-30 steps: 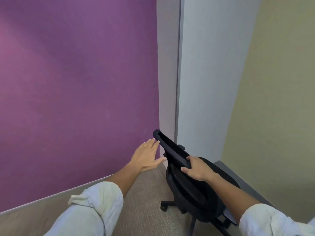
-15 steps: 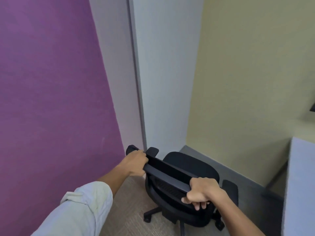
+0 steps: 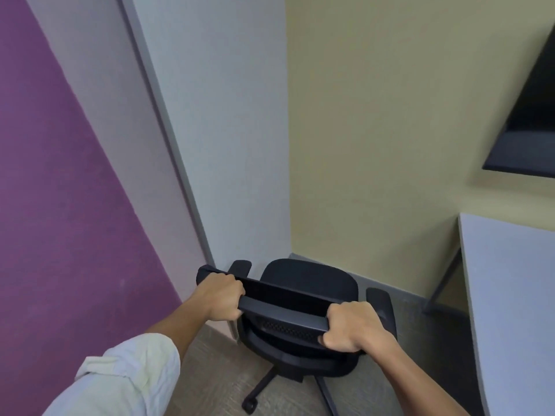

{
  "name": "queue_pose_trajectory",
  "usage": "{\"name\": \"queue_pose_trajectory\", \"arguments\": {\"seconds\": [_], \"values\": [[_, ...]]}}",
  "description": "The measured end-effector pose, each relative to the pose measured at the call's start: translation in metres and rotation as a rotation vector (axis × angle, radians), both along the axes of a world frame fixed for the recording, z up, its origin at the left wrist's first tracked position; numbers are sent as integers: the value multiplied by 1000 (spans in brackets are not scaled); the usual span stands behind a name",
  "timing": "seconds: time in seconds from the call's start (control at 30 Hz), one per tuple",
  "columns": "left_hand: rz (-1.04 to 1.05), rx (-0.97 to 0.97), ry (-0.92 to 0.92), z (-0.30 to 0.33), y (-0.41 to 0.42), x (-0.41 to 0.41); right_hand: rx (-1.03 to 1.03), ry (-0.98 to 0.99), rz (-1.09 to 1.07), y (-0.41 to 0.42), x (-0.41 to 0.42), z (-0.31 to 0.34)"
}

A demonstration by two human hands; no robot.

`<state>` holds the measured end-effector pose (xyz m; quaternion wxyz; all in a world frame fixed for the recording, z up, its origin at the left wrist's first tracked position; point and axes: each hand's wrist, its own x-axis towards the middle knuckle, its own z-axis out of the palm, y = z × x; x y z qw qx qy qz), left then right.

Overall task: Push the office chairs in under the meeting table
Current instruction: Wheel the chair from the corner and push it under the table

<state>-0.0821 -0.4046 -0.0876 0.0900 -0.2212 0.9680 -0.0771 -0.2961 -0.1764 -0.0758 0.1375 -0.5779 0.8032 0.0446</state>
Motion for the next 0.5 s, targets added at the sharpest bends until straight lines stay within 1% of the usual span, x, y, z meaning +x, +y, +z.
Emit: {"name": "queue_pose_trajectory", "arguments": {"seconds": [0.2, 0.37, 0.5], "values": [[-42, -47, 13, -9, -42, -47, -94, 56, -97, -22, -24, -8], [-137, -52, 28, -10, -75, -86, -106, 90, -214, -40, -39, -9], [-232, -38, 25, -12, -111, -113, -104, 98, -331, -59, -34, -8]]}}
